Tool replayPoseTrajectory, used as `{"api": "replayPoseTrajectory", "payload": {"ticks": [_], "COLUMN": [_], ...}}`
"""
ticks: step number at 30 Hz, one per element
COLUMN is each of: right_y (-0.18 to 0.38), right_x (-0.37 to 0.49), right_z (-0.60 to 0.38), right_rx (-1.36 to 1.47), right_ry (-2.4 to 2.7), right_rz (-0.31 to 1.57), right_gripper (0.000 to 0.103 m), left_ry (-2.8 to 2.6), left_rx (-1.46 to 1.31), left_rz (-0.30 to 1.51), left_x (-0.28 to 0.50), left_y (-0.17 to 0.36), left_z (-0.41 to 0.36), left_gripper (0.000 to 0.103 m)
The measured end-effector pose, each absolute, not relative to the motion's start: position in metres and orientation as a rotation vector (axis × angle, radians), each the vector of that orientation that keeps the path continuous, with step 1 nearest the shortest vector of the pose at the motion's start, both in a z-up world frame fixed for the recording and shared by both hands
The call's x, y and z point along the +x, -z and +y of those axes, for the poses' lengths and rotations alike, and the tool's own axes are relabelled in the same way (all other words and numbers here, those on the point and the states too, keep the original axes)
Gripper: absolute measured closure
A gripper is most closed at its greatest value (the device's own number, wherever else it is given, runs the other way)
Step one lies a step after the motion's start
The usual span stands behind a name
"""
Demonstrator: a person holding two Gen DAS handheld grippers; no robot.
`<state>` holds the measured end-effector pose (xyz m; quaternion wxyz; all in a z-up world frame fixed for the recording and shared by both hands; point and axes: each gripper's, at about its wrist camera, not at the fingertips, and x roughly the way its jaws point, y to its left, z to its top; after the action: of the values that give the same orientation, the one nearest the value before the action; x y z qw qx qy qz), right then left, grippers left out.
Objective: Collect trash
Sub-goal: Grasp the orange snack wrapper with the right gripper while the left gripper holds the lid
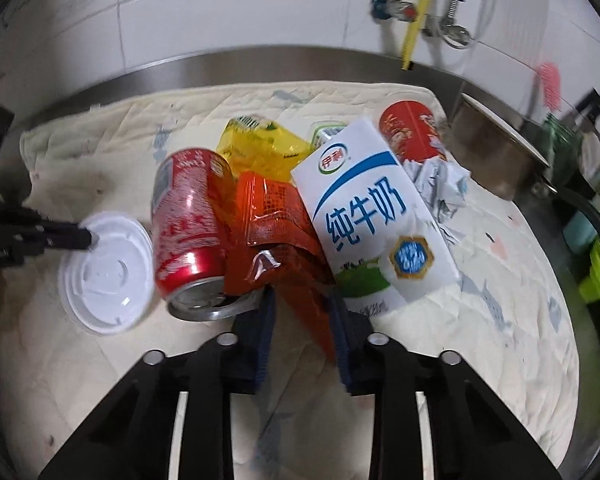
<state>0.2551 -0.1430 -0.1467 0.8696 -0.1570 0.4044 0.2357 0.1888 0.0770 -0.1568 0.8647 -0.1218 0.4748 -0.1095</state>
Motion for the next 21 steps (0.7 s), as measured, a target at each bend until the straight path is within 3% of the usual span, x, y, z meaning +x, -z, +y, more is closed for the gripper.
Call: {"api": "replayPoseTrajectory", "payload": {"ticks": [3, 6, 21], "right_y": [0.149, 0.145, 0.091], "right_x": [0.256, 0.254, 0.179], "right_z": [-0.141, -0.143, -0.162], "right_rx": [-0.344, -0.306, -0.025], "right_ry": [-0.504, -0.522, -0.587], "right_rz": [0.845, 0.837, 0.755], "right_gripper": [0.097, 0.100, 0.101], "left_ry": [0.230, 0.229, 0.271], "left_rx": [-0.256, -0.261, -0.282], "left_rz": [0.995, 0.988, 0.931], "left_x": [0.190, 0.189, 0.161], "left_y": [0.157, 0.155, 0.125], "left_z": [0.078, 0.079, 0.069], "left_gripper": [0.099, 0.099, 0.099]}}
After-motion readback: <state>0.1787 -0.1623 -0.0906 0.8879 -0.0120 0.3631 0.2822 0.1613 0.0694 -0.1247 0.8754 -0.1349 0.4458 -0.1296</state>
